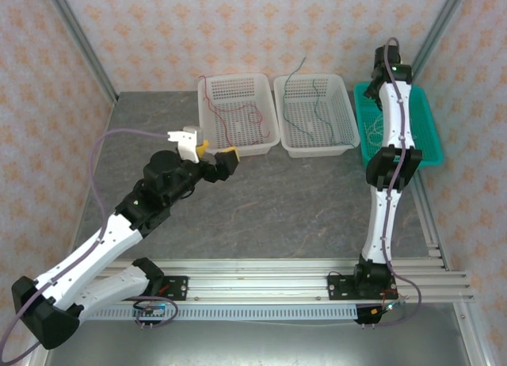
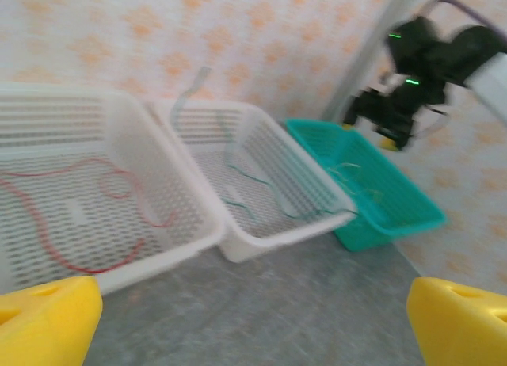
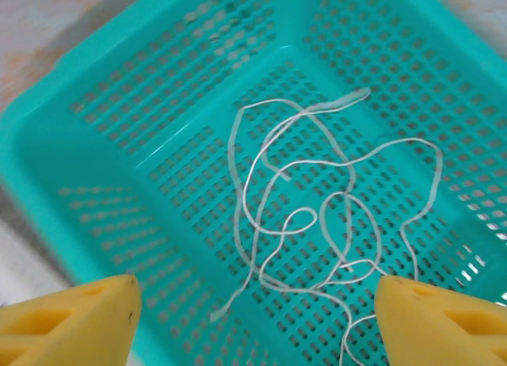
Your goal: Untangle the cables
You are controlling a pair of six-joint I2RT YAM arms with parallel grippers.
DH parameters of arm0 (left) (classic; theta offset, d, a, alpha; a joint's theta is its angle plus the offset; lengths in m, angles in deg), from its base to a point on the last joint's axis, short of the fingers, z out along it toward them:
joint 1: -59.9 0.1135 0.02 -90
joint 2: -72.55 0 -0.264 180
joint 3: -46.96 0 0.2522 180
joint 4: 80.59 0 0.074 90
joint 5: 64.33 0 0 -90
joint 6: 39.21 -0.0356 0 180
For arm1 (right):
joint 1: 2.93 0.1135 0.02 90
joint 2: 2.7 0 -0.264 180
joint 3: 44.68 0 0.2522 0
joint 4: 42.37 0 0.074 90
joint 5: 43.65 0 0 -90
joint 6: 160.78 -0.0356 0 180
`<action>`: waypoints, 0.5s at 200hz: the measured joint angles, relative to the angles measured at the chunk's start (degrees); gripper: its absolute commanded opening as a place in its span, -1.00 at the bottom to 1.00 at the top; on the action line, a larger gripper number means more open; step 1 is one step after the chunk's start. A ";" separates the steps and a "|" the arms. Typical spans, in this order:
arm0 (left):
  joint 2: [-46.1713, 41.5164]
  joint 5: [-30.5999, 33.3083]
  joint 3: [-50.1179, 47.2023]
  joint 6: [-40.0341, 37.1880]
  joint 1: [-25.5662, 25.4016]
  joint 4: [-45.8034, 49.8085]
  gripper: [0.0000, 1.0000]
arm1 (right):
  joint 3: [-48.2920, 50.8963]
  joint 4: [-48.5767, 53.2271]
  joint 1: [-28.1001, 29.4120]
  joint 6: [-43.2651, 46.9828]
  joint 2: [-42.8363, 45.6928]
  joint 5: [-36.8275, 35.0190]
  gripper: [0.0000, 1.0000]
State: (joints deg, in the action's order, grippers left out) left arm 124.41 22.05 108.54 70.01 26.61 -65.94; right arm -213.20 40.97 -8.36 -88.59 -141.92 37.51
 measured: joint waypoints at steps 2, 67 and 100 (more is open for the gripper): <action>-0.13 0.79 -0.07 0.00 0.02 0.11 0.99 | 0.07 -0.04 0.09 0.31 0.15 0.22 0.54; 0.33 39.12 -10.97 -0.20 0.98 2.29 1.00 | 55.32 -24.79 5.95 9.40 40.89 8.44 0.59; 4.09 46.58 -16.74 -1.40 4.81 -0.33 1.00 | 87.23 -43.36 5.42 9.51 64.72 9.97 0.62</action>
State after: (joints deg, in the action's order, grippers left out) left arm 128.49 68.63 91.79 68.61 31.41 -66.27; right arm -125.97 -2.39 -2.94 -79.08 -77.20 47.48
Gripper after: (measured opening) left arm 0.999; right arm 0.806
